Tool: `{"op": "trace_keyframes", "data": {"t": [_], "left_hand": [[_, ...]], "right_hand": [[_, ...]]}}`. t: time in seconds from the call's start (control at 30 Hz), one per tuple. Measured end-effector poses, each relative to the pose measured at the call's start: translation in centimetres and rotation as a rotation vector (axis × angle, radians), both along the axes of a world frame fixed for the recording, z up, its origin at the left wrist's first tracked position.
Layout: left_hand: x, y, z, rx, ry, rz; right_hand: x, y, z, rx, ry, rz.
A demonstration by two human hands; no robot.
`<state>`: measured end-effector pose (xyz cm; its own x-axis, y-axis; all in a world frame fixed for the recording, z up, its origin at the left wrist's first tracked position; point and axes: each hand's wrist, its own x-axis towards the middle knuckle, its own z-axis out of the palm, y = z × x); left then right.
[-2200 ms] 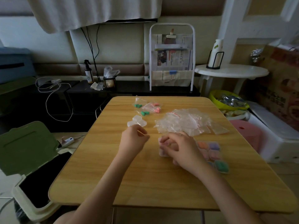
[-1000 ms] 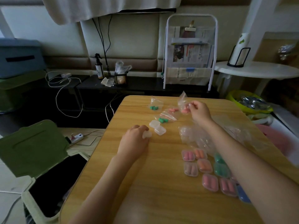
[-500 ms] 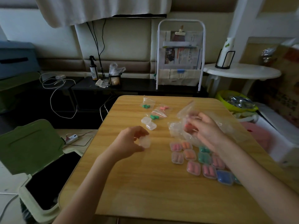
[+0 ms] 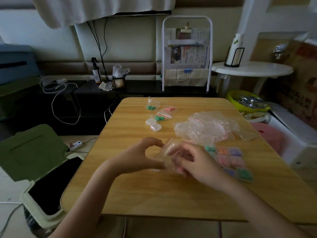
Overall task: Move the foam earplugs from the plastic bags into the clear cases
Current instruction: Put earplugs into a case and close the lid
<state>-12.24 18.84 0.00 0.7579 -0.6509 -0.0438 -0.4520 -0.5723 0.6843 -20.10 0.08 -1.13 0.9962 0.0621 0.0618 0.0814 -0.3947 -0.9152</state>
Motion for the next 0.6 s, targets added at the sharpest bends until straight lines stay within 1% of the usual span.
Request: {"op": "trace_keyframes", "data": {"t": [0.1, 0.13, 0.2, 0.23, 0.27, 0.3, 0.33, 0.37, 0.4, 0.43, 0.5, 0.6], "left_hand": [[-0.4, -0.7, 0.6, -0.176, 0.018, 0.063], [-0.4, -0.7, 0.6, -0.219, 0.007, 0.1], [0.0, -0.7, 0.5, -0.292, 0.013, 0.216], [0.3, -0.6, 0.4, -0.322, 0.03, 0.28], [0.6, -0.5, 0.4, -0.348, 0.053, 0.336], [0.9, -0.5, 0.3, -0.371, 0.076, 0.386], [1.1, -0.6, 0.2, -0.39, 0.092, 0.429], [1.3, -0.6, 0.1, -0.4, 0.096, 0.466], [1.5, -0.7, 0.1, -0.402, 0.09, 0.489], [1.6, -0.8, 0.1, -0.398, 0.079, 0.501], [2.0, -0.9, -0.1, -0.385, 0.067, 0.498], [2.4, -1.3, 0.0, -0.377, 0.069, 0.494]], "right_hand": [[0.0, 0.8, 0.2, 0.161, 0.044, 0.067], [0.1, 0.7, 0.6, 0.179, 0.059, 0.068], [1.1, 0.0, 1.5, 0.117, 0.04, 0.002], [2.0, -0.6, 1.8, 0.046, -0.013, -0.068], [3.0, -1.6, 2.0, -0.074, -0.093, -0.144], [4.3, -2.5, 2.1, -0.267, -0.165, -0.205], [5.5, -3.3, 2.2, -0.506, -0.202, -0.229], [6.7, -4.0, 2.2, -0.741, -0.197, -0.211], [7.8, -4.4, 2.2, -0.928, -0.162, -0.17], [8.9, -4.8, 1.9, -1.049, -0.116, -0.127], [10.3, -5.1, 1.6, -1.176, -0.065, -0.108], [11.0, -5.7, 1.9, -1.278, -0.023, -0.218]]}}
